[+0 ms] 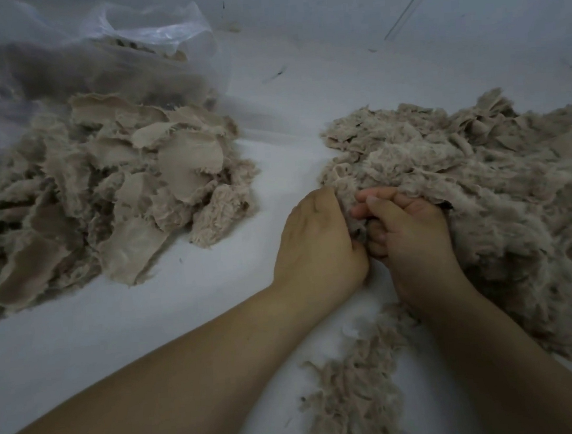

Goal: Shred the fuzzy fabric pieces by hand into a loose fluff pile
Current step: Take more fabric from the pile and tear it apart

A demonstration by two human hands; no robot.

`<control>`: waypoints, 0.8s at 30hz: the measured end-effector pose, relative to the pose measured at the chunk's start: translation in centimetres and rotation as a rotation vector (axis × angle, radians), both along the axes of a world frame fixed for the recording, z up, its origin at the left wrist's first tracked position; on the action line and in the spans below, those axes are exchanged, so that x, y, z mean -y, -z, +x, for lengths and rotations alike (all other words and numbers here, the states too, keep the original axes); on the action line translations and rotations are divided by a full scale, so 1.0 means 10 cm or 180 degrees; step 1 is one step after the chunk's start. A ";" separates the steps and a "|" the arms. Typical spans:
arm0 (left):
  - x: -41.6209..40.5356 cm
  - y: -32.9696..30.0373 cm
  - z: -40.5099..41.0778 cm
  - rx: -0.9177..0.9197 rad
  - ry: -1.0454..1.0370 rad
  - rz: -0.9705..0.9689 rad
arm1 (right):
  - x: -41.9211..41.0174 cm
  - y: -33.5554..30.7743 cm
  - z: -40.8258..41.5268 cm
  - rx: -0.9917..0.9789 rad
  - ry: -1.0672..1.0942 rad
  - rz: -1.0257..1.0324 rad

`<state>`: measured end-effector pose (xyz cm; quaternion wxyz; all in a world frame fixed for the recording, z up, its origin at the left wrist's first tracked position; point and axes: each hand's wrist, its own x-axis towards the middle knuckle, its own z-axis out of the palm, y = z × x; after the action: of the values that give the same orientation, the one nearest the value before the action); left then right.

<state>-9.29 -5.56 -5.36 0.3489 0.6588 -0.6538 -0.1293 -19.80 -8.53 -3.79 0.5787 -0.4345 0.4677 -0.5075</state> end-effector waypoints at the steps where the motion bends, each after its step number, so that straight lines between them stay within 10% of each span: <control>1: 0.00 0.00 0.00 -0.0022 0.0011 -0.0018 | 0.00 -0.01 0.00 0.0005 -0.0004 0.0010; 24: 0.07 -0.05 0.23 -0.0574 0.0331 -0.0165 | -0.26 -0.02 0.24 -0.0021 0.0249 -0.0127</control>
<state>-7.01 -6.26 -4.83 0.4160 0.6005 -0.6562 -0.1891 -17.44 -5.93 -3.57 0.5481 -0.4290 0.4760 -0.5375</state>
